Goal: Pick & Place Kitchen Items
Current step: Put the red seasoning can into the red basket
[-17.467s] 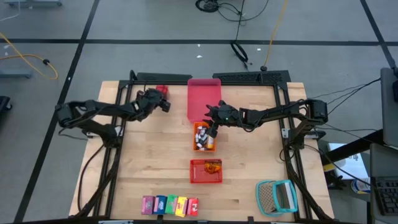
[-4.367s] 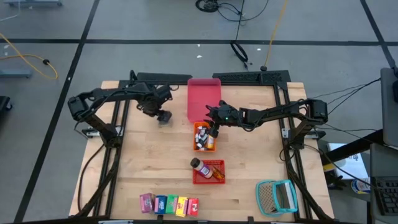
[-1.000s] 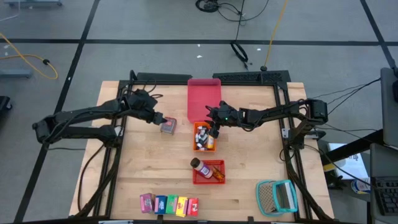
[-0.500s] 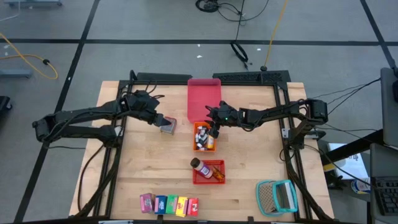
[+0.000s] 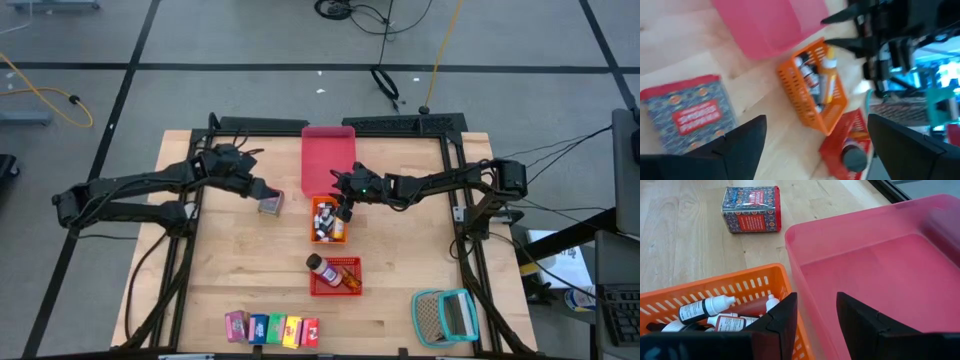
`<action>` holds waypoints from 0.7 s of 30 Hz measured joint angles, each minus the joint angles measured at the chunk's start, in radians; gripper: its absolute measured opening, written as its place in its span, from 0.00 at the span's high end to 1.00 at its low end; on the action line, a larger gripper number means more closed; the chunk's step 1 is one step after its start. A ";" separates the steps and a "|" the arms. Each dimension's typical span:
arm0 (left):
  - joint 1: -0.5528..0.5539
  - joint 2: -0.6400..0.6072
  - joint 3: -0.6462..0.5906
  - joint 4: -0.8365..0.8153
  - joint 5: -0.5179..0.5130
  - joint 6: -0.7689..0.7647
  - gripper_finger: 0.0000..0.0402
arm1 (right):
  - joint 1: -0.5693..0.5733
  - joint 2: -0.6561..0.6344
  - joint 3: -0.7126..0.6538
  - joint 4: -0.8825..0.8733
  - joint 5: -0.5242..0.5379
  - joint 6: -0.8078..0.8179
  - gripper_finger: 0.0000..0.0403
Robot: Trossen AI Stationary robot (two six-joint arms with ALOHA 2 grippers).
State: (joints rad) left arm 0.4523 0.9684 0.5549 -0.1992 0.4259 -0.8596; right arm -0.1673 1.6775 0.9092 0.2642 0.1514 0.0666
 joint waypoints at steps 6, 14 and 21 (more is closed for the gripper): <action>-0.005 0.000 0.005 0.074 0.000 0.030 0.13 | 0.000 0.000 0.000 0.000 0.000 0.000 0.67; -0.070 0.031 0.160 -0.240 -0.142 0.032 0.13 | 0.000 0.000 0.000 -0.002 0.000 0.000 0.67; -0.146 0.191 0.344 -0.616 -0.394 0.014 0.13 | 0.000 0.000 0.000 0.000 0.000 0.000 0.67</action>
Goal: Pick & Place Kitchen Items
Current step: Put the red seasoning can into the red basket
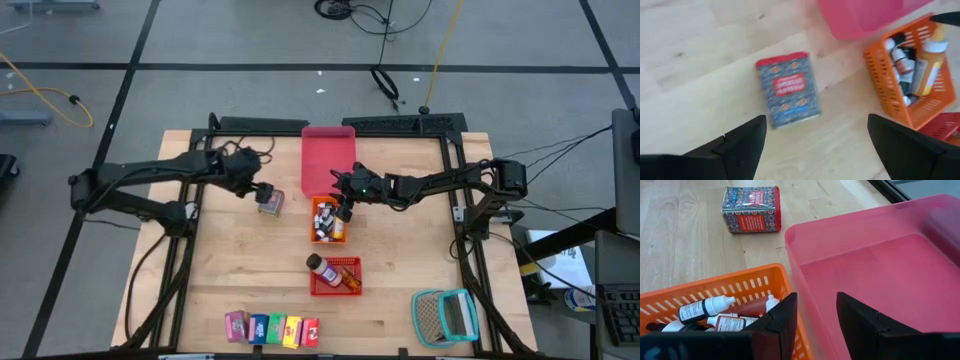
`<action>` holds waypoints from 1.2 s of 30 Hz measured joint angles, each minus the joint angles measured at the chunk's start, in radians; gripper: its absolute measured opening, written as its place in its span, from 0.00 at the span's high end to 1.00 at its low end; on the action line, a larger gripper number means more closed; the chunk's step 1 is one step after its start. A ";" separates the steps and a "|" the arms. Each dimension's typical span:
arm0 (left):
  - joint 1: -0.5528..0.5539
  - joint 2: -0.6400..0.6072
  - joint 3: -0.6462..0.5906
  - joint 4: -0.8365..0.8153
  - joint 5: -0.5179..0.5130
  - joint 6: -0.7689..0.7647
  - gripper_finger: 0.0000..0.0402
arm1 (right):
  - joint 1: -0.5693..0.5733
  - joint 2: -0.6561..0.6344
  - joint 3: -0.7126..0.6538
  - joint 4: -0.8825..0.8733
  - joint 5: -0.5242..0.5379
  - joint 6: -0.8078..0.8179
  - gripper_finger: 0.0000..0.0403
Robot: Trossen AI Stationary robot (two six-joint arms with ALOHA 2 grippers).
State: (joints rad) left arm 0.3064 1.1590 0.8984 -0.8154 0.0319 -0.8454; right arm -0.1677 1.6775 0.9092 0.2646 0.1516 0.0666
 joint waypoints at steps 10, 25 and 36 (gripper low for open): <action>-0.022 0.285 0.133 -0.129 -0.013 -0.019 0.13 | 0.000 0.000 0.000 -0.004 0.000 0.000 0.67; -0.022 0.476 0.253 -0.207 -0.052 -0.015 0.13 | 0.000 0.000 0.000 -0.008 0.000 -0.003 0.67; -0.025 0.497 0.252 -0.230 -0.088 -0.073 0.13 | 0.000 0.000 0.000 -0.009 0.000 -0.004 0.67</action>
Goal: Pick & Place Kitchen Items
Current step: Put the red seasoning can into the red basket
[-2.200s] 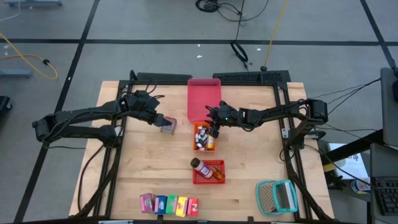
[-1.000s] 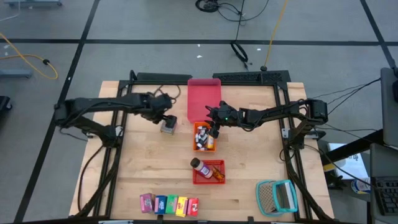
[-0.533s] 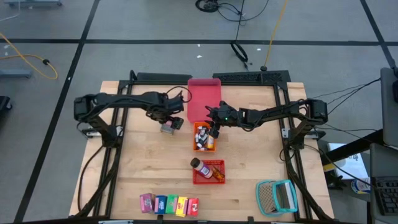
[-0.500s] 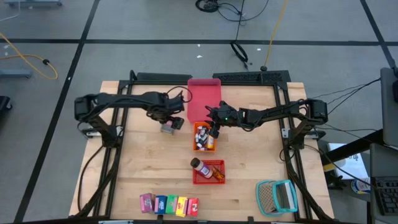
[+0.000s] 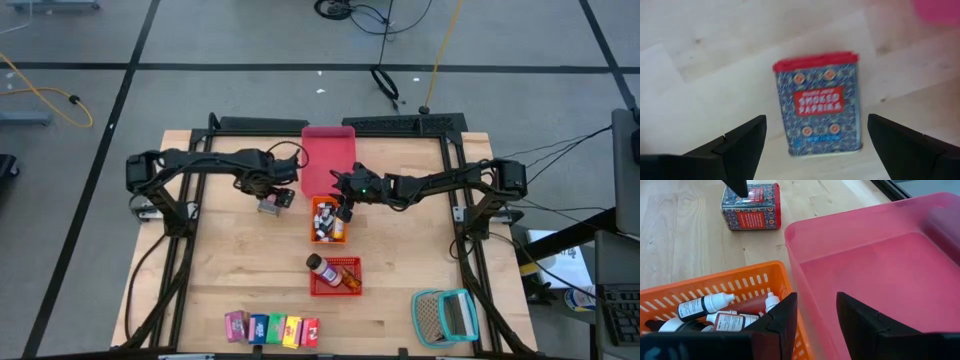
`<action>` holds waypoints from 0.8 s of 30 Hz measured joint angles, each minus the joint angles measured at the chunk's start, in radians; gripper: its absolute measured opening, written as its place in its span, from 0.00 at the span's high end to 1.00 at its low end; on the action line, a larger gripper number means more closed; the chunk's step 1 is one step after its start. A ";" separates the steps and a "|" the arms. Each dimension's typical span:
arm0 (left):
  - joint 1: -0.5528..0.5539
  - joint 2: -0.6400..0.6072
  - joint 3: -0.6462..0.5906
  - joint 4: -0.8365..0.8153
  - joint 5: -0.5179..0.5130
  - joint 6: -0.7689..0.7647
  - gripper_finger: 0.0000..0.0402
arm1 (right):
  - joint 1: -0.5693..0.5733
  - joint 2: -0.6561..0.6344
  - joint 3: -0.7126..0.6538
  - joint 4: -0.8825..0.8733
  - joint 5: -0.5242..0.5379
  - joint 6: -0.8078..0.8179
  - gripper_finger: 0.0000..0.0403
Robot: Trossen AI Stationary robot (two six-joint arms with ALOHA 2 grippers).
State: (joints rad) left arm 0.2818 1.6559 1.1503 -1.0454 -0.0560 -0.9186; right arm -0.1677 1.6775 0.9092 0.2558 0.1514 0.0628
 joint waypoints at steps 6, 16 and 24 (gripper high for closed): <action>-0.009 0.005 0.000 0.003 0.002 -0.001 0.13 | 0.000 0.000 0.000 -0.007 0.000 0.000 0.67; -0.016 0.007 -0.034 0.088 0.002 -0.001 0.13 | 0.000 0.000 0.000 -0.007 0.000 0.000 0.67; -0.016 0.006 -0.093 0.091 -0.012 -0.037 0.13 | 0.000 0.000 0.000 -0.007 0.000 0.000 0.67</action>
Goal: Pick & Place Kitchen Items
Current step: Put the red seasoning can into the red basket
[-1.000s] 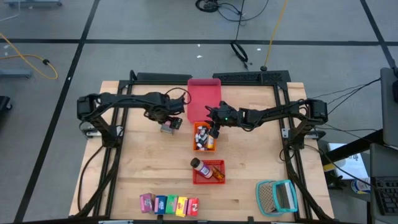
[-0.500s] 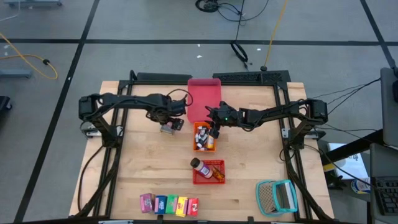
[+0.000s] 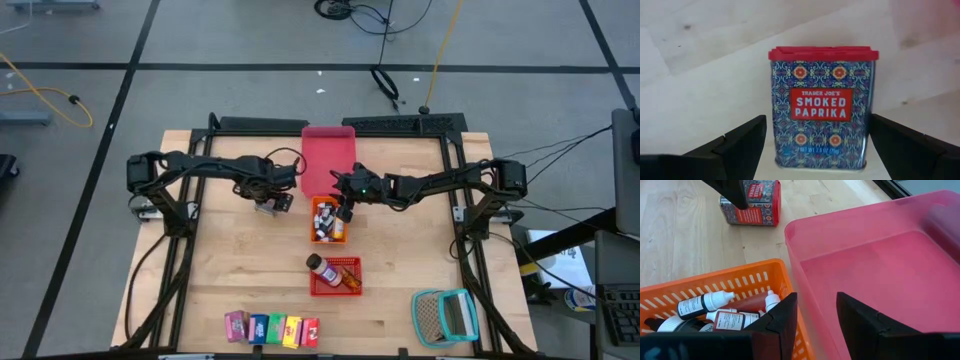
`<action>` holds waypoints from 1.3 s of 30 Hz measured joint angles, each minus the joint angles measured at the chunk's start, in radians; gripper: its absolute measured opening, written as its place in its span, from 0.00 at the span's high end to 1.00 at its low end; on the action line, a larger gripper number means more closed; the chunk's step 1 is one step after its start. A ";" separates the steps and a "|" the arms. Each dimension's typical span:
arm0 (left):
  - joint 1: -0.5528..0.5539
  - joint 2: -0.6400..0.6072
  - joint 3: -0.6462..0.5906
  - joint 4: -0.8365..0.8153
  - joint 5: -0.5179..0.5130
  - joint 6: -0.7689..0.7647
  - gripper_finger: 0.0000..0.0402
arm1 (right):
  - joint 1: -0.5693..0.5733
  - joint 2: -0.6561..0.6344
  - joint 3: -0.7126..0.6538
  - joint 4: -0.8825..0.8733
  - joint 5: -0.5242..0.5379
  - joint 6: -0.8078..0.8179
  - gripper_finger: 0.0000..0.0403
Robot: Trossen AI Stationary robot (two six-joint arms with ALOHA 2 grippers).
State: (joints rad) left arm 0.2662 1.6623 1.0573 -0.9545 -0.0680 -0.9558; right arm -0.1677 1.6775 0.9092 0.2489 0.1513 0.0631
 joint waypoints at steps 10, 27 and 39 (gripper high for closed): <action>0.000 0.000 -0.042 0.100 0.041 0.078 0.13 | 0.000 0.000 0.000 0.001 0.000 0.003 0.67; 0.000 0.000 -0.042 0.180 -0.022 0.169 0.13 | 0.000 0.000 0.000 0.001 0.000 0.003 0.67; -0.002 0.000 -0.041 0.178 -0.034 0.224 0.32 | 0.000 0.000 0.000 0.001 0.000 0.004 0.67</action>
State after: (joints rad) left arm 0.2642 1.6619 1.0161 -0.7765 -0.1024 -0.7317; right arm -0.1674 1.6775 0.9092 0.2497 0.1513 0.0669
